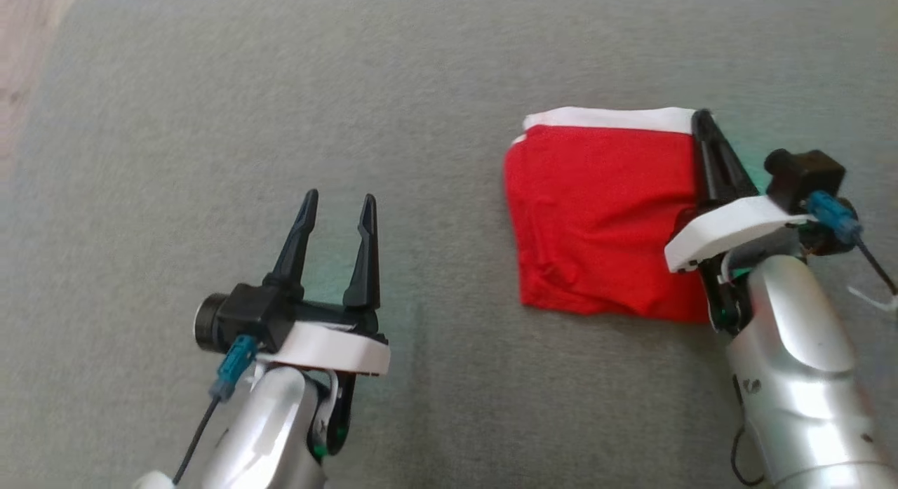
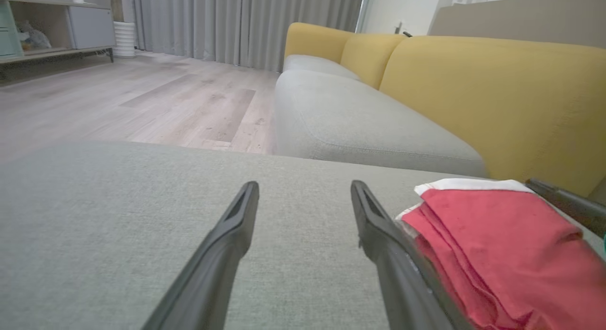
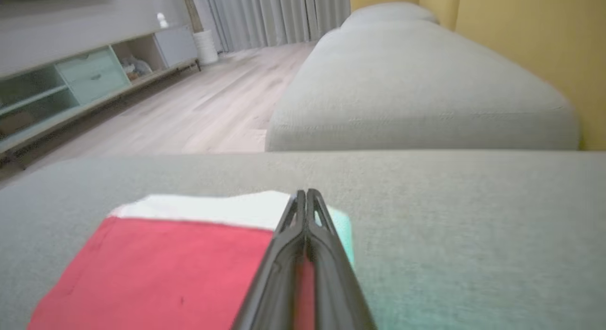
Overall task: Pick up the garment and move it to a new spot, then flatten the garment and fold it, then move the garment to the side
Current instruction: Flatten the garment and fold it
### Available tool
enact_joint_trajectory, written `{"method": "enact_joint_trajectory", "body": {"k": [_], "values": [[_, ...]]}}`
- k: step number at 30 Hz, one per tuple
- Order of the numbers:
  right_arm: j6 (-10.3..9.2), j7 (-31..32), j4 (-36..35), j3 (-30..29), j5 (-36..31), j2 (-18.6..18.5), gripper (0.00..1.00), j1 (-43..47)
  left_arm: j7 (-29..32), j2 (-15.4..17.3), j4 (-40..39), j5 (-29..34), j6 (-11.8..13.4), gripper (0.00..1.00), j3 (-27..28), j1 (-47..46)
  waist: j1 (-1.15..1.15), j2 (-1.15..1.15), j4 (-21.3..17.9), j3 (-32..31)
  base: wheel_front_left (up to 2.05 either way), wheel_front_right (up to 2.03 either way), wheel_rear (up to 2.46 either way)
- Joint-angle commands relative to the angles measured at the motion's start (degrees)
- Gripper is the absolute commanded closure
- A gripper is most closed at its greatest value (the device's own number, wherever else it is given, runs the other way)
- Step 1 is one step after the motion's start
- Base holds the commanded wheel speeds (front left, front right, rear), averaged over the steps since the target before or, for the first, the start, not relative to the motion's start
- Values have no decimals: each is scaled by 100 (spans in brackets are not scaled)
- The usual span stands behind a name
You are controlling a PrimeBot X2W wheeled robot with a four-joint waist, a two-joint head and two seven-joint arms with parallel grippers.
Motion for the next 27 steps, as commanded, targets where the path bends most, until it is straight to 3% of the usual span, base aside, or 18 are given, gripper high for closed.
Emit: {"method": "enact_joint_trajectory", "body": {"k": [1,5,13,19,27], "values": [[-4,-95,382,228,-87,1,100,-262,-29,27,-157,-24,25,0,162,-251,-1,0,246,224,0,0,0],[-4,-207,1136,269,-277,-63,100,-504,-29,27,-141,-32,28,0,148,-272,-1,0,292,214,0,0,0],[-4,-380,1208,478,-157,34,100,-784,-29,27,-68,-85,49,0,137,-225,-1,0,243,-16,0,0,0],[-4,-386,772,1433,245,57,100,-561,-29,27,-90,-128,57,0,81,-191,-1,0,238,-62,0,0,0],[-4,-229,1662,2213,481,59,100,-634,-29,27,-129,-116,73,0,44,-186,-1,0,249,-40,0,0,0]]}}
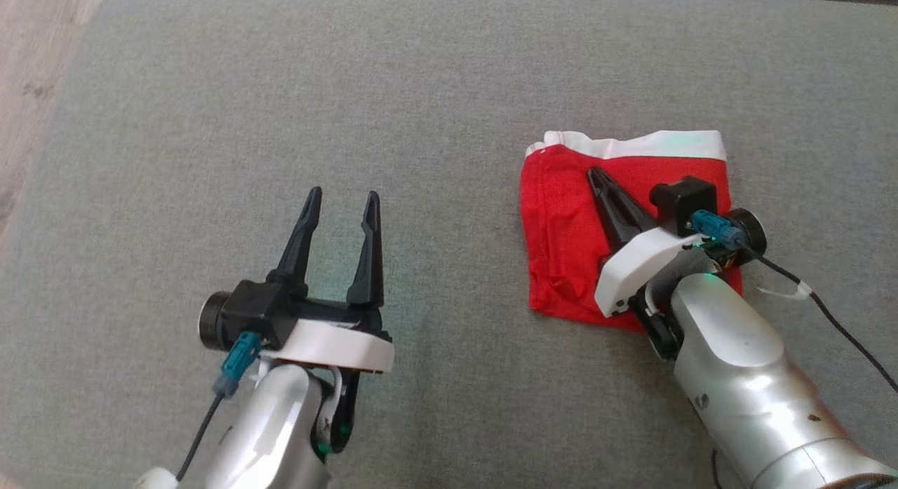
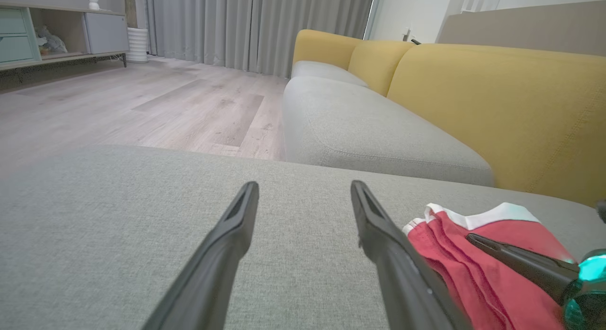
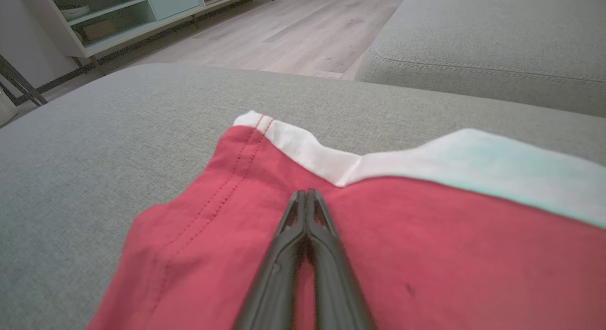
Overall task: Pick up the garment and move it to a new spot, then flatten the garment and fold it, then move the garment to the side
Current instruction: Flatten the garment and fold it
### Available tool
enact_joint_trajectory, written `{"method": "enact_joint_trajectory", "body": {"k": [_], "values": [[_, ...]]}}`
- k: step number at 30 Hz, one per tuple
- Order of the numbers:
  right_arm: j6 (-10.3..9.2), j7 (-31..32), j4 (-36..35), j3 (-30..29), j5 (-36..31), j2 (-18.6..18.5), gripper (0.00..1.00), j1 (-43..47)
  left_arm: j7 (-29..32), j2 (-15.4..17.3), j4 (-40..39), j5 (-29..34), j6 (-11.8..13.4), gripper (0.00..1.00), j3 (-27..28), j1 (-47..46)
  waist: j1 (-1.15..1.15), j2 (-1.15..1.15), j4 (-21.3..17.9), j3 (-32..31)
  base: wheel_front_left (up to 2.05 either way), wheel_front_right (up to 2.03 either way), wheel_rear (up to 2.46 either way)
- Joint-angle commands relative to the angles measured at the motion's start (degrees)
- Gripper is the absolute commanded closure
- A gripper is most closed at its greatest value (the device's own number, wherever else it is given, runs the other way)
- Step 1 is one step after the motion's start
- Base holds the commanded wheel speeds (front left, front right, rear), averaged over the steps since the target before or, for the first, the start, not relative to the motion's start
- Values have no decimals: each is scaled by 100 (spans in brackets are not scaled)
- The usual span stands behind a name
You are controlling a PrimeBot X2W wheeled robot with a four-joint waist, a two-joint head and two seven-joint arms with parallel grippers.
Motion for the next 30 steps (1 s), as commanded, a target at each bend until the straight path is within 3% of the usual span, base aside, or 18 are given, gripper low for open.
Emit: {"method": "enact_joint_trajectory", "body": {"k": [1,5,8,12,15,22,23,24,25,30], "values": [[-4,-1,-9,151,55,103,100,-48,-29,39,-146,7,21,0,164,-75,0,0,-27,-39,0,0,0],[-4,-98,27,132,252,103,100,-108,-29,39,-170,47,11,0,366,-17,0,0,-180,-211,0,0,0],[-4,-136,-162,-221,391,103,100,-66,-29,39,-189,95,-14,0,484,52,0,0,-325,-393,0,0,0],[-4,-142,-926,-1006,607,103,100,287,-29,39,-207,94,-38,0,573,158,0,0,-545,-642,0,0,0],[-4,-143,-1506,-1478,406,84,100,725,-29,39,-205,65,-37,0,579,245,0,0,-699,-779,0,0,0],[-4,-144,-2472,-1987,33,64,100,1750,-29,39,-228,0,24,0,595,428,0,0,-953,-991,0,0,0],[-4,-144,-2711,-2060,-81,72,47,2090,-29,39,-215,-3,28,0,605,486,0,0,-1017,-1056,0,0,0],[-4,-144,-2711,-2060,-81,72,47,2090,-29,39,-215,-3,28,0,605,486,0,0,-1017,-1056,0,0,0],[-4,-144,-2814,-2089,-133,76,0,2254,-29,39,-213,-7,30,0,607,511,0,0,-1039,-1077,0,0,0],[-4,-144,-3136,-2190,-96,98,0,2841,-29,39,-161,-12,78,0,675,686,0,0,-1156,-1171,0,0,0]]}}
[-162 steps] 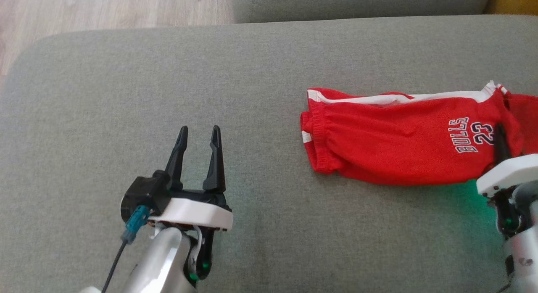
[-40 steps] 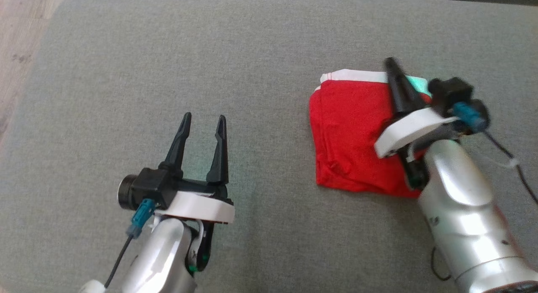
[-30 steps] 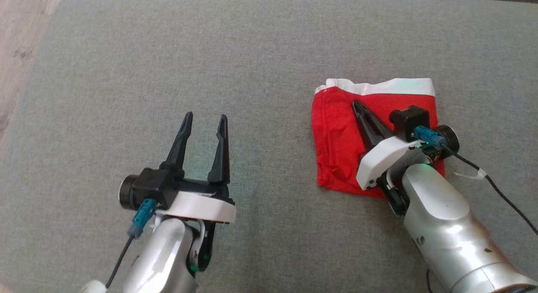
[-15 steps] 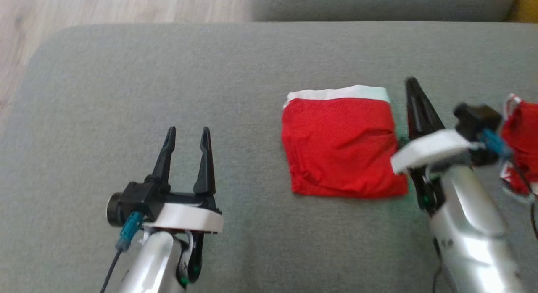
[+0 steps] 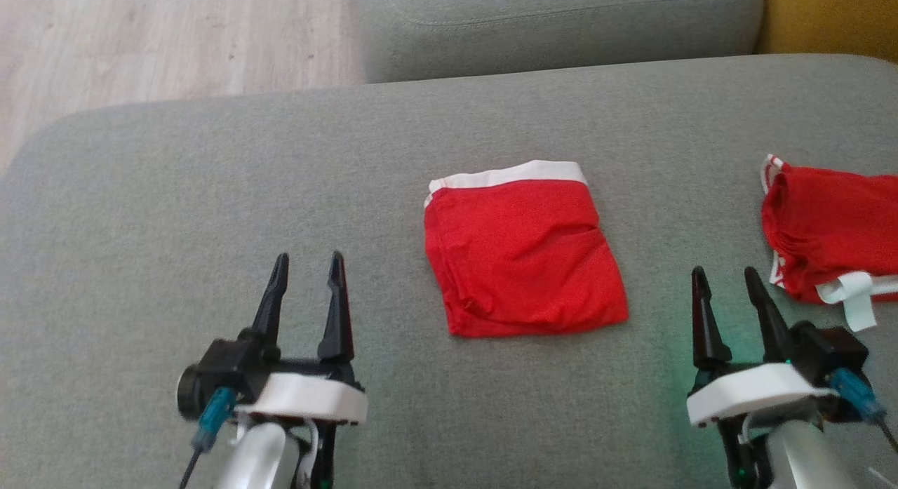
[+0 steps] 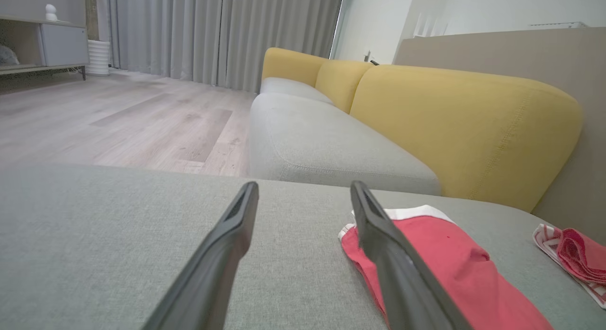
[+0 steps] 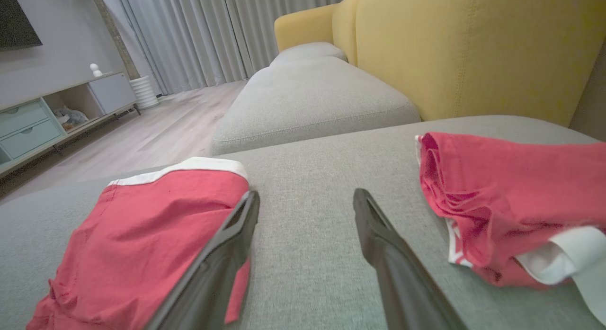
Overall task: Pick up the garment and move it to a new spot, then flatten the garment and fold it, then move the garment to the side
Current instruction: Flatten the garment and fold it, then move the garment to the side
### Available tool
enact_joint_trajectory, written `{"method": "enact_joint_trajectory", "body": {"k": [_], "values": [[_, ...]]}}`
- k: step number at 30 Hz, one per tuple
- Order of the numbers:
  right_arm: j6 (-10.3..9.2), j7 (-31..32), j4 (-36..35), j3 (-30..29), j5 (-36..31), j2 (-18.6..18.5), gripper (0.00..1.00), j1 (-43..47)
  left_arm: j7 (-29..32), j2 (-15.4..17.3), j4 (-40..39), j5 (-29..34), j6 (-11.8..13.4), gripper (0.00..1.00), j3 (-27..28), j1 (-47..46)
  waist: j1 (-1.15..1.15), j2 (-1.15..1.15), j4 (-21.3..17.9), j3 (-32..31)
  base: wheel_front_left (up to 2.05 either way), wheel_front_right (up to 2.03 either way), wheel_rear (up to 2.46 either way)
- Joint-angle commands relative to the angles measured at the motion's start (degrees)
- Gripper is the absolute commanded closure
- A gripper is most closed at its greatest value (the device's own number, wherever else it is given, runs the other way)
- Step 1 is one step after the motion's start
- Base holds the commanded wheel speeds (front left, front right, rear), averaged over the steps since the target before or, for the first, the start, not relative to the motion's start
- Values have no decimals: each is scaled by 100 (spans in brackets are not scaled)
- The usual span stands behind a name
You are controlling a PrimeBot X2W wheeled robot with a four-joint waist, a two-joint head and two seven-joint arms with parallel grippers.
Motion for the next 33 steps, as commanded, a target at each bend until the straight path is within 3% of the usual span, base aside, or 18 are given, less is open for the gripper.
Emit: {"method": "enact_joint_trajectory", "body": {"k": [1,13,20,28,33], "values": [[-4,-62,-239,152,72,3,0,-95,-29,31,-136,-59,58,0,251,-43,1,0,-61,-36,0,0,0],[-4,-62,-327,185,181,6,0,-67,-29,31,-183,27,74,0,310,-2,1,0,-69,34,0,0,0],[-4,223,-195,378,94,7,0,-617,-29,31,-201,99,45,0,284,-217,1,0,26,416,0,0,0],[-4,943,660,880,763,7,0,-1477,-29,31,-185,45,42,0,98,-492,1,0,324,799,0,0,0],[-4,1376,1505,904,811,7,0,-1879,-29,31,-151,-6,61,0,19,-552,1,0,503,890,0,0,0]]}}
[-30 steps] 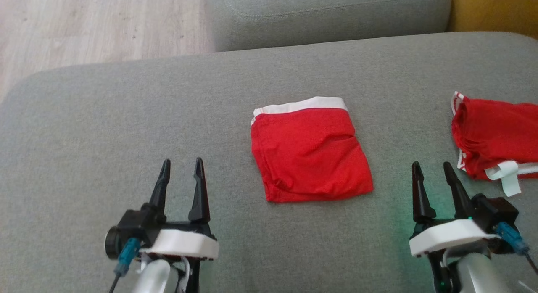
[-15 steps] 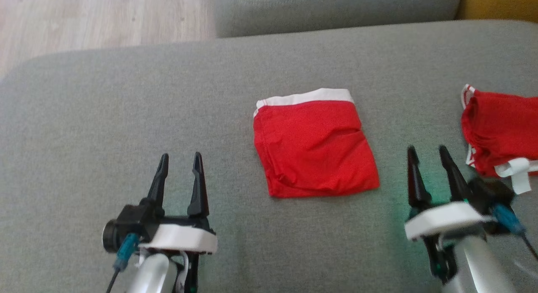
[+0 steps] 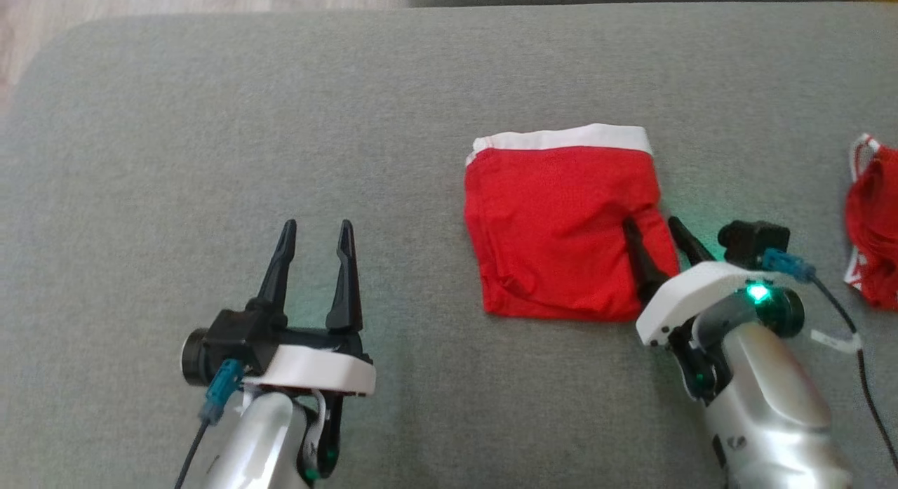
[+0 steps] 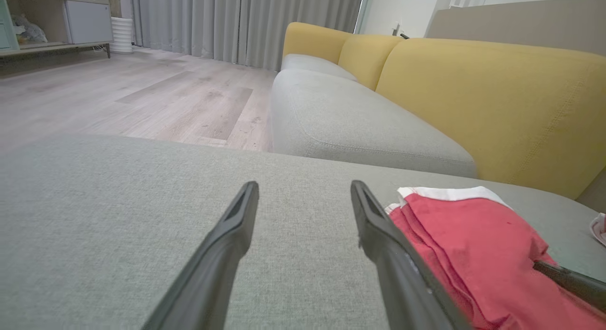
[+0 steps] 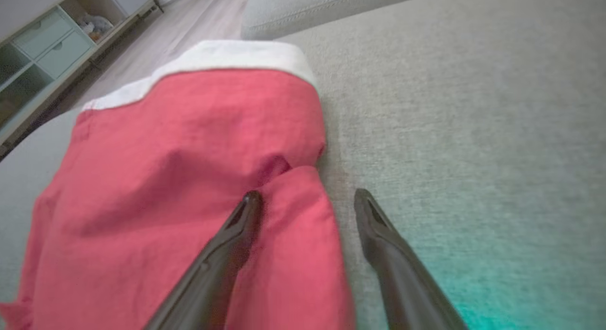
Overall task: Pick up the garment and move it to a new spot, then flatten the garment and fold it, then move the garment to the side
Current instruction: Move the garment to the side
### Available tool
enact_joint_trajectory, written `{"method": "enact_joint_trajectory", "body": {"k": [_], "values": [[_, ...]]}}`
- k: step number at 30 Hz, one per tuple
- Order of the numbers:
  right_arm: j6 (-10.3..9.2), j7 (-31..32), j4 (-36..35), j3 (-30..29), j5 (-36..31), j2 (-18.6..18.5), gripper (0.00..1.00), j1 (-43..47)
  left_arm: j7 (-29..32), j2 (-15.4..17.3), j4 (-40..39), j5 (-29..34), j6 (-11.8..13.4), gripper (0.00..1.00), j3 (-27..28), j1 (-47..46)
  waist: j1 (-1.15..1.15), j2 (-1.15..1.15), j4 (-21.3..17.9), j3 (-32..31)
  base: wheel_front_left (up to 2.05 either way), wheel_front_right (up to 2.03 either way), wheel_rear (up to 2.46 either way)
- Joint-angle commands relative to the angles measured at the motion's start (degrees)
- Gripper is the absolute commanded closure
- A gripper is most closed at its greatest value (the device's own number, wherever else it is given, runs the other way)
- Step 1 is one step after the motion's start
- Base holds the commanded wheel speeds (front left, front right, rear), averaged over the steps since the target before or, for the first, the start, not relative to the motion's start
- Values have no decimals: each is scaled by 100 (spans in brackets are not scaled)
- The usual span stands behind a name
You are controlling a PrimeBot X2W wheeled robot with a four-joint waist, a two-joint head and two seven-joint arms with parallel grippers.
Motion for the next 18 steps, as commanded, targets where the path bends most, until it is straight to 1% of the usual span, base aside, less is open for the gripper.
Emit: {"method": "enact_joint_trajectory", "body": {"k": [1,5,6,7,8,11,18], "values": [[-4,87,51,169,14,2,0,-251,-29,25,-133,-45,18,0,132,-212,-1,0,84,46,0,0,0],[-4,184,488,418,9,-2,0,-432,-29,25,-84,8,30,0,158,-185,-1,0,138,34,0,0,0],[-4,164,556,518,-15,-23,24,-466,-29,25,-84,3,32,0,165,-179,-1,0,142,27,0,0,0],[-4,113,608,612,-48,-56,82,-496,-29,25,-86,1,36,0,171,-169,-1,0,142,18,0,0,0],[-4,53,659,689,-69,-89,100,-522,-29,25,-89,-1,40,0,176,-158,-1,0,140,6,0,0,0],[-4,-190,787,799,-120,-179,100,-611,-29,25,-73,5,40,0,202,-127,-1,0,102,-61,0,0,0],[-4,-769,923,932,-511,-455,100,-750,-29,25,-76,8,18,0,229,-73,-1,0,-90,-328,0,0,0]]}}
